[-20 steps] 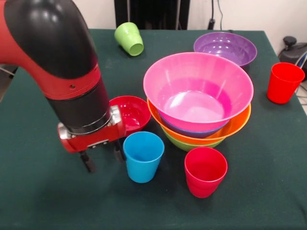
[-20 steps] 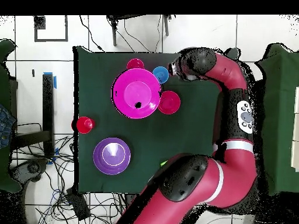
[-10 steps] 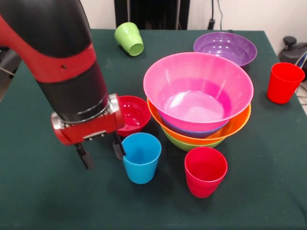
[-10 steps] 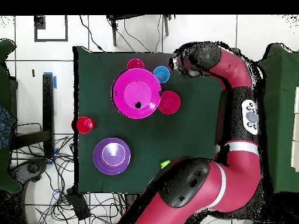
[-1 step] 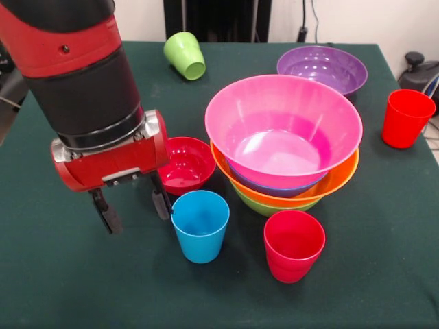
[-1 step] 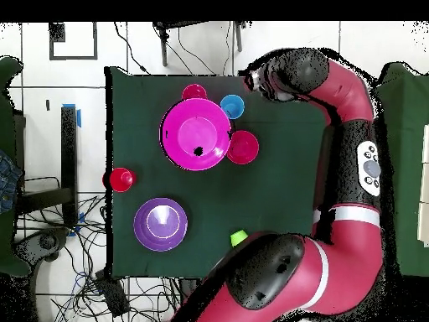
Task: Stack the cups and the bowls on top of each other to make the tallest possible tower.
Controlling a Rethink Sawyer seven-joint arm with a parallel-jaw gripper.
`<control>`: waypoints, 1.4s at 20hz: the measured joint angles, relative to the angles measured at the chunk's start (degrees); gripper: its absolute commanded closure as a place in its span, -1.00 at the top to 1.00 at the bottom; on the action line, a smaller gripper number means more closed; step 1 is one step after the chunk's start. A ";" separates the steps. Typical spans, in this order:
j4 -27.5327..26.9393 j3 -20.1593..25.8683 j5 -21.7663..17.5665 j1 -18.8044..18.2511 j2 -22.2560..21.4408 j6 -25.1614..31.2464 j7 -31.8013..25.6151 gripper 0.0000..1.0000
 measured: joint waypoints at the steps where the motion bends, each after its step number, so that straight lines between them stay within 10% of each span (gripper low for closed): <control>1: 0.00 0.00 0.16 0.00 -0.17 0.00 0.00 1.00; 28: 5.33 -0.05 3.58 -0.06 0.41 -3.92 0.00 1.00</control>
